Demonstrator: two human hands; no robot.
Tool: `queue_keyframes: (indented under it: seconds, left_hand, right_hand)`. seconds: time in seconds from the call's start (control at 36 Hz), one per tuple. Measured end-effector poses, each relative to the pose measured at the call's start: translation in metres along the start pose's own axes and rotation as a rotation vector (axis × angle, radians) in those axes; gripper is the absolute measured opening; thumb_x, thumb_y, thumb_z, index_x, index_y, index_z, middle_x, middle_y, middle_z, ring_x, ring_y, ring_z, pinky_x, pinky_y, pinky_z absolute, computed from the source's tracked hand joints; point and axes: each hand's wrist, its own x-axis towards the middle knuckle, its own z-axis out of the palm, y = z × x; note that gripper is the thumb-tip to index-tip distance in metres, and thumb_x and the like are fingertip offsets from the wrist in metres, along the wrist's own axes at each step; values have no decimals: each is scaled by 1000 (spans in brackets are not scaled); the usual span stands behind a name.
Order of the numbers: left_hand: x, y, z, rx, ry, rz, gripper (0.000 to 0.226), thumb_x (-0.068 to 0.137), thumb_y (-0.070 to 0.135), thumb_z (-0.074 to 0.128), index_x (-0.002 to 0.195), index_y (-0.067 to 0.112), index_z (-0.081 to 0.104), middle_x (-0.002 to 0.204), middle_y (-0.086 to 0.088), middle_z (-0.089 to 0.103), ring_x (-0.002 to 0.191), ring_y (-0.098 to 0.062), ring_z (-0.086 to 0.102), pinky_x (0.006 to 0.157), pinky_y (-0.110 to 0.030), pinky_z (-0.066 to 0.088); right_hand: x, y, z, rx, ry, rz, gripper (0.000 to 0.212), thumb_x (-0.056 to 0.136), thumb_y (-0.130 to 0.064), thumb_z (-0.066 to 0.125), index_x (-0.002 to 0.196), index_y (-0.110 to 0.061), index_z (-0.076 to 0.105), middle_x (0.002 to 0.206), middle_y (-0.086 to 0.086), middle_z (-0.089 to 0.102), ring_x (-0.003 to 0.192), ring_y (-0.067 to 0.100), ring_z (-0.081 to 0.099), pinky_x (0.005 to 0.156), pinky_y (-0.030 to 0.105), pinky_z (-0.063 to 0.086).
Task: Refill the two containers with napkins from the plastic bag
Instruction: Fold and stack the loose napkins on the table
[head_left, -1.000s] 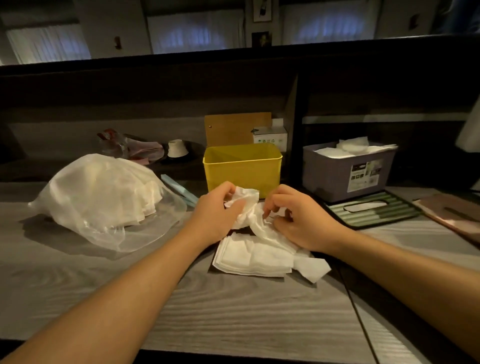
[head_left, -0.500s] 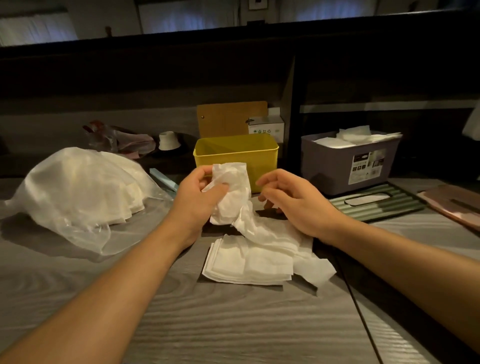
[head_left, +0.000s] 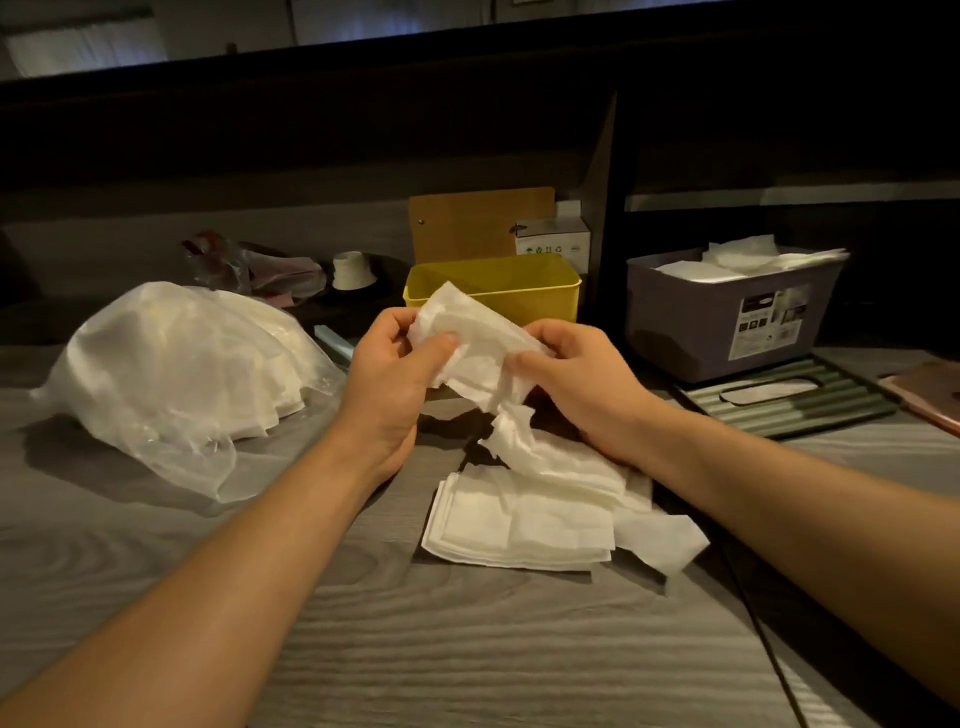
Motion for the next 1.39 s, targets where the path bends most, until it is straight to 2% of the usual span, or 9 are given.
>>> queue_keyframes:
  seconds: [0.14, 0.31, 0.39, 0.61, 0.69, 0.83, 1.03, 1.22, 1.39]
  left_hand:
    - [0, 2, -5, 22, -101, -132, 32, 93, 3, 63, 119, 22, 59, 105, -1, 74, 85, -15, 75, 67, -28, 60]
    - [-5, 0, -5, 304, -315, -82, 79, 78, 28, 81, 141, 44, 36, 125, 2, 61, 108, -17, 68, 87, -33, 59]
    - [-8, -2, -4, 487, -388, -21, 92, 80, 13, 82, 148, 46, 29, 128, 7, 55, 105, -15, 65, 79, -26, 58]
    - [-6, -6, -6, 432, -219, 45, 61, 93, -8, 55, 139, 31, 51, 121, 1, 62, 104, -15, 66, 71, -20, 59]
    - [-4, -6, -7, 409, -151, 69, 51, 96, -6, 54, 134, 28, 56, 123, 2, 62, 110, -15, 63, 73, -20, 59]
    - [-1, -8, -8, 357, -175, 44, 52, 94, 1, 62, 136, 30, 53, 123, 0, 62, 110, -14, 64, 81, -25, 58]
    - [-3, -8, -8, 383, -172, 25, 50, 96, -3, 58, 136, 26, 53, 125, -1, 63, 110, -15, 65, 76, -19, 58]
    - [-5, -2, -7, 350, -190, -19, 47, 93, 10, 69, 133, 29, 54, 121, 1, 60, 108, -18, 64, 83, -32, 62]
    - [-6, -2, -8, 358, -143, 4, 34, 90, 4, 71, 117, 23, 61, 114, 0, 68, 105, -18, 68, 82, -38, 63]
  right_hand:
    - [5, 8, -6, 214, 79, 40, 16, 91, -8, 65, 102, -20, 70, 104, 5, 72, 104, 23, 68, 97, 49, 55]
    - [1, 7, -4, 52, -52, -65, 12, 90, -10, 68, 100, -17, 67, 96, 4, 70, 90, 18, 69, 76, 34, 60]
    - [1, 7, -3, -70, -164, -103, 21, 85, -13, 74, 102, -22, 65, 94, -2, 69, 83, 12, 68, 69, 27, 60]
    - [1, 8, -4, -80, -112, -115, 2, 90, -20, 73, 90, -19, 71, 76, -10, 70, 69, 1, 66, 59, 16, 50]
    - [3, 11, -5, -110, -69, -104, 7, 90, -22, 72, 94, -17, 69, 85, -2, 69, 78, 10, 67, 67, 25, 57]
    - [3, 11, -8, -78, -12, -123, 18, 92, -15, 68, 107, -24, 62, 98, -9, 61, 89, 7, 60, 65, 13, 52]
    - [3, 13, -14, -277, -140, -132, 53, 90, -16, 71, 137, -29, 48, 117, -14, 55, 96, 5, 60, 75, 14, 51]
    - [2, 13, -14, -256, -94, -224, 16, 87, -20, 77, 96, -21, 64, 88, -8, 65, 80, 4, 61, 65, 16, 49]
    - [4, 11, -16, -114, -134, -112, 22, 88, -16, 75, 107, -19, 66, 101, -3, 69, 95, 10, 67, 79, 26, 59]
